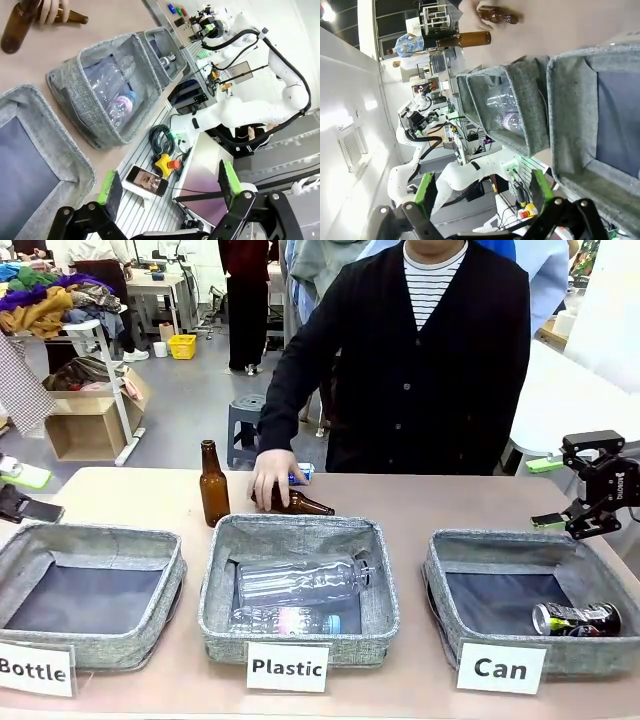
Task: Sort the can waste into the basket.
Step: Pick up the can waste from the table and place it in the right Fabric basket.
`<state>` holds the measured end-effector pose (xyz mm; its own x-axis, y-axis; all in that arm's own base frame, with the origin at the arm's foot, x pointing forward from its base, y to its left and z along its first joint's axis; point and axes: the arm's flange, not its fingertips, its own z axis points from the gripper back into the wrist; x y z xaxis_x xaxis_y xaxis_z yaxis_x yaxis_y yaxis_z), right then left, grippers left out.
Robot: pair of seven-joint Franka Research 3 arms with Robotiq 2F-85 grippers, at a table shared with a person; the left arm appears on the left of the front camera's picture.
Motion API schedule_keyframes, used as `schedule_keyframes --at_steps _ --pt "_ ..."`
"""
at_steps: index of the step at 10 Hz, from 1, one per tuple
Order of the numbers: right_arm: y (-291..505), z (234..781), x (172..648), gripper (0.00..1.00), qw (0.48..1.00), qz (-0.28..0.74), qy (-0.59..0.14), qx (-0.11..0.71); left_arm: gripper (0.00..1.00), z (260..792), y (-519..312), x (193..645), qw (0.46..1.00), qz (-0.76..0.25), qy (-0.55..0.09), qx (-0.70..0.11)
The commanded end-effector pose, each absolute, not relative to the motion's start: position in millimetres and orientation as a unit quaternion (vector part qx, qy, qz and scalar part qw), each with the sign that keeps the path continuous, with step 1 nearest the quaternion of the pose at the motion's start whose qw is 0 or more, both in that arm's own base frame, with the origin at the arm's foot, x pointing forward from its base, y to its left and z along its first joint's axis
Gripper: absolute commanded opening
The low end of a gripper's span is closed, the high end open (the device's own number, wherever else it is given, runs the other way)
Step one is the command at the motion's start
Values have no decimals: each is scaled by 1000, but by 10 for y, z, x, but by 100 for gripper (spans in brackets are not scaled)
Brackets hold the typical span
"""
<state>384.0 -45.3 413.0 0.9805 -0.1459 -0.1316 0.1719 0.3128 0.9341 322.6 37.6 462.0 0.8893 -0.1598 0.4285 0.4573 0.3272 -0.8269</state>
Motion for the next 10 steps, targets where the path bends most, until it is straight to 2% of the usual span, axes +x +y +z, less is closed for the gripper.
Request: schedule_keyframes --at_steps 1,8,9,10 --pt "-460 4154 3834 100 811 -96 6 577 100 4655 410 3199 809 -188 -131 -542" --pt "-460 4154 3834 100 811 -96 6 577 100 4655 410 3199 809 -188 -131 -542" --pt "-460 4154 3834 100 811 -96 6 577 100 4618 397 3223 805 -190 -137 -546" --pt "-460 4154 3834 100 811 -96 6 577 100 4833 323 3453 820 -210 -173 -504"
